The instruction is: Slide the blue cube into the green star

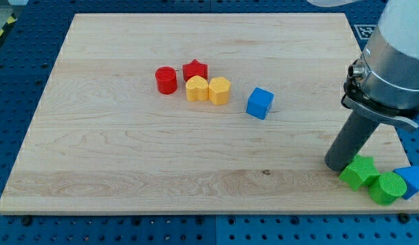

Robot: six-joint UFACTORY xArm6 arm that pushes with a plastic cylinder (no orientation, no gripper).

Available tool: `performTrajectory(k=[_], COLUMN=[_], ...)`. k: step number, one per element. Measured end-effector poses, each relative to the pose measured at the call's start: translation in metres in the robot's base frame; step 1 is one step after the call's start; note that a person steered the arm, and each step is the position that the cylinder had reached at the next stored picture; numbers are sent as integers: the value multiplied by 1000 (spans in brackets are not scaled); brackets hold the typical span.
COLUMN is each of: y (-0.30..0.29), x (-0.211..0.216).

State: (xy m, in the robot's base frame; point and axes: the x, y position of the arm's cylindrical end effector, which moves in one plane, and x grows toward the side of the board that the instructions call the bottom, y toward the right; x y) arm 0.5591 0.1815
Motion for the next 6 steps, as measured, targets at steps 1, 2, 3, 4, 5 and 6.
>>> performTrajectory(k=[1,2,3,4,5,6], y=[-18,-77,-117,-167,-178,-165], x=[-46,-75,-70,-97,-135,-136])
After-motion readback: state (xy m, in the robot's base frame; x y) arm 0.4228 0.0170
